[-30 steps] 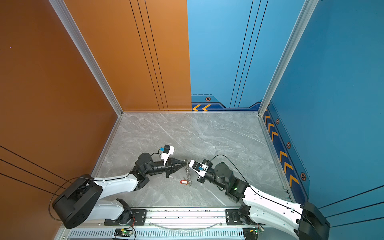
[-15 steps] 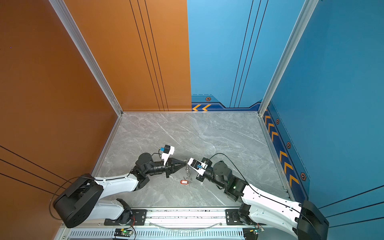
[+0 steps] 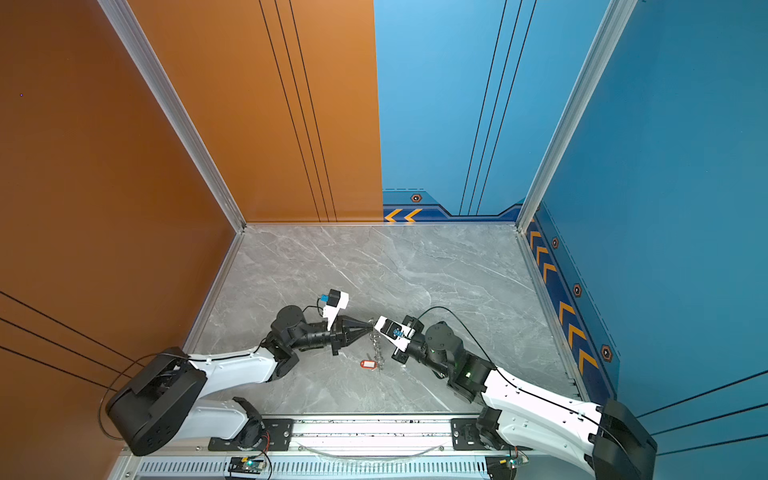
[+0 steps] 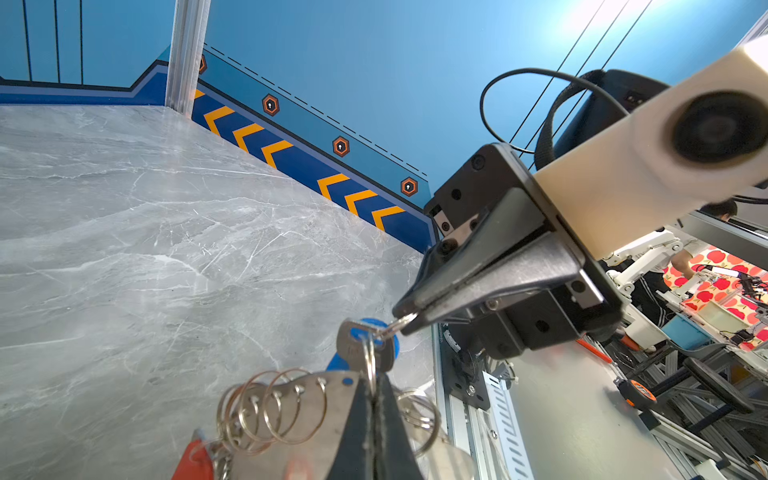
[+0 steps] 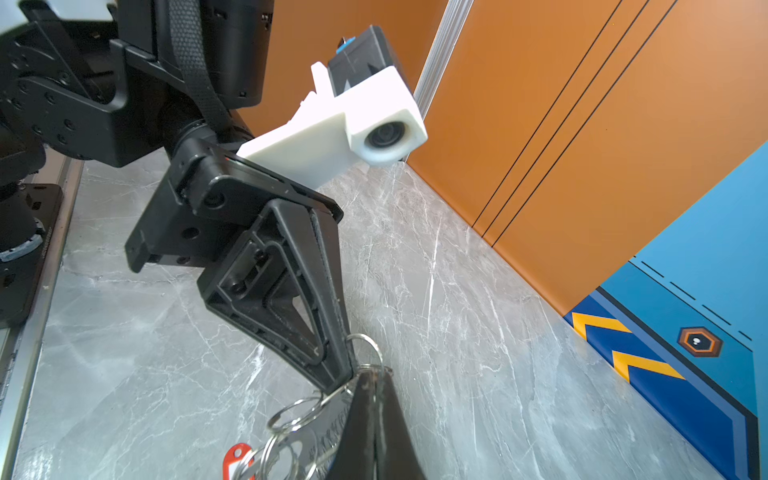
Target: Put the keys on the keyring
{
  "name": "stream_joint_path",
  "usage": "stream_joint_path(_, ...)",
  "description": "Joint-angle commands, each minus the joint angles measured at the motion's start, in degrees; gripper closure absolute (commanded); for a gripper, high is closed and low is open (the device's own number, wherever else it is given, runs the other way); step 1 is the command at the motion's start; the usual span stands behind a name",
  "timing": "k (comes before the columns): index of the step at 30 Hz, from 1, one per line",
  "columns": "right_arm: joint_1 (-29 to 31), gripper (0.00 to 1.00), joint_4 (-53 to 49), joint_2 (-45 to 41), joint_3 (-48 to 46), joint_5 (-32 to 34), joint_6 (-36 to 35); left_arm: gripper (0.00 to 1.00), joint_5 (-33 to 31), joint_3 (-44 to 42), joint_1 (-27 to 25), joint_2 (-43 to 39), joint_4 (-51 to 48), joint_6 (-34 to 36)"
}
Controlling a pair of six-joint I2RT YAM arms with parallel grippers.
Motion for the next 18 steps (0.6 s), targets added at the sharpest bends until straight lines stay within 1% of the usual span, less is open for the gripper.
stream_joint_path(1, 0.29, 1.0, -0.74, 0.29, 0.43, -0.71, -0.85, 1.0, 1.57, 0.63, 0.44, -0.37, 2.78, -0.39)
stream_joint_path(8, 0.34, 1.0, -0.31, 0.9, 0.41, 0.65, -1.0, 1.0, 2.09, 0.74, 0.44, -0.46, 2.79, -0.6)
stream_joint_path(18, 0.43, 1.0, 0.57, 2.48, 0.93, 0.67, -0.93, 1.0, 3.41, 1.14, 0.09, -0.14, 2.79, -0.86)
